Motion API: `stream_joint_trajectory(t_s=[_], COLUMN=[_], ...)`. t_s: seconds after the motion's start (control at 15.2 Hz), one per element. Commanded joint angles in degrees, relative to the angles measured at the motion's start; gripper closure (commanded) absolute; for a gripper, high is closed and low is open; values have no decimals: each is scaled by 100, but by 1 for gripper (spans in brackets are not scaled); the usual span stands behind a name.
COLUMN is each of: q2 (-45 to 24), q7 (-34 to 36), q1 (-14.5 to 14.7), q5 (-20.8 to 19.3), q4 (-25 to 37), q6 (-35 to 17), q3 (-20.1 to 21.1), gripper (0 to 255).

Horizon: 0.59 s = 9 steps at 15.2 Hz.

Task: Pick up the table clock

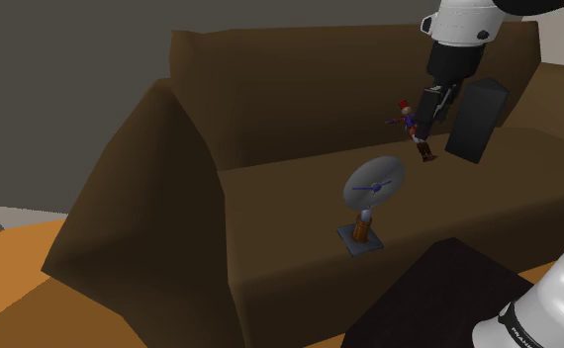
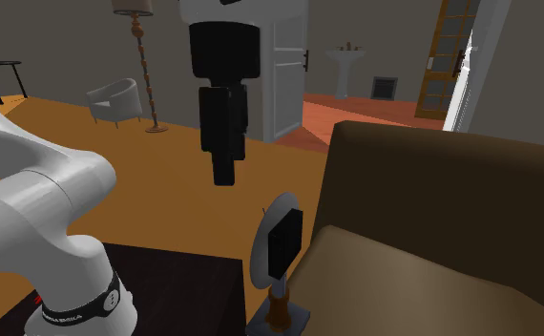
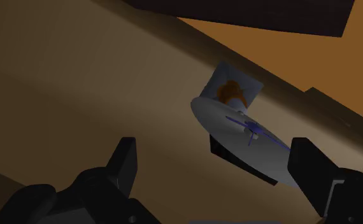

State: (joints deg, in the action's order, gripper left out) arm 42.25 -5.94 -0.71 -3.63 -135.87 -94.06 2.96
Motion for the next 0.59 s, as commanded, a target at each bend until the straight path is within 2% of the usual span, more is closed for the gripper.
stream_joint_trajectory(t_s=[0.0,0.4,0.46,0.53], q2=[0,-1161,-1297,-1301], q7=[0,-2891,-3283,-3282], q1=[0,1078,1220,1218], q5=[0,102,131,130], q4=[0,232,261,187], q6=[0,-533,-576,-654], q3=[0,-542,-590,-591], gripper=[0,0,0,0])
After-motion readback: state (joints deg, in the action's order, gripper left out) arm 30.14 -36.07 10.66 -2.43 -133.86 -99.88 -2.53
